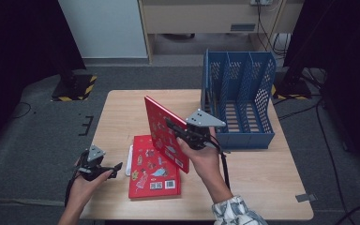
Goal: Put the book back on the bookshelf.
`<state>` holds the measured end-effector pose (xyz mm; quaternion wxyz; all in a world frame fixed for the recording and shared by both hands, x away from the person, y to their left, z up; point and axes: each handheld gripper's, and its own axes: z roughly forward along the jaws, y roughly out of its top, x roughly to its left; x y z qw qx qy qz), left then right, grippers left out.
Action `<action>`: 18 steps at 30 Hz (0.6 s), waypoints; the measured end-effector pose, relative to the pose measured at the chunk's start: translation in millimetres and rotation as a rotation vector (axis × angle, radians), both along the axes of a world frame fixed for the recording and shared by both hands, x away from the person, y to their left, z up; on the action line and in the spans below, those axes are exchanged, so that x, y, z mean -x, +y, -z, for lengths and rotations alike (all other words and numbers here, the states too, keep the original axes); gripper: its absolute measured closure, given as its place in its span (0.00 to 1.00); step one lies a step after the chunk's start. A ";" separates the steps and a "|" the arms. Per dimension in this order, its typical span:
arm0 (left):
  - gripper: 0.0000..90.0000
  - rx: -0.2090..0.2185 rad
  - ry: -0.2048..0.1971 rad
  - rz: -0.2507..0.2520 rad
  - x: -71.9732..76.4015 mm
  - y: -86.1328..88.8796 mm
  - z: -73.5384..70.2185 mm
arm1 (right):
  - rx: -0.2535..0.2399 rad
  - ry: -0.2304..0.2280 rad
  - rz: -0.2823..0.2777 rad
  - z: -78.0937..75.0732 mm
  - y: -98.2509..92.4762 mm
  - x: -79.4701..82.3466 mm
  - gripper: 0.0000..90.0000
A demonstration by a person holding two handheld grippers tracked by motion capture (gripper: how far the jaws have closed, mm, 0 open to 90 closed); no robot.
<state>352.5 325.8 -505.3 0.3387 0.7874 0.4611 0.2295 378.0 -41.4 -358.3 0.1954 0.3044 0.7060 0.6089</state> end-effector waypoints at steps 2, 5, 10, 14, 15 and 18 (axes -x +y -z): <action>0.04 -0.002 0.007 -0.008 -0.5 1.6 0.9 | -0.003 0.000 0.010 -1.0 -6.0 1.1 0.89; 0.04 -0.001 0.011 -0.016 -1.1 3.4 1.9 | -0.010 0.000 0.022 -2.2 -17.9 4.1 0.89; 0.04 -0.006 0.019 -0.017 -2.2 4.5 4.1 | -0.011 0.002 0.044 -1.2 -34.5 9.8 0.89; 0.04 -0.008 0.016 -0.023 -3.0 5.6 5.1 | -0.010 0.008 0.063 0.7 -48.1 14.2 0.89; 0.04 -0.007 0.017 -0.025 -3.2 6.1 5.3 | -0.009 0.007 0.064 1.0 -50.5 15.1 0.89; 0.04 -0.011 0.025 -0.030 -3.8 7.3 7.0 | -0.011 0.007 0.069 2.1 -59.2 18.7 0.89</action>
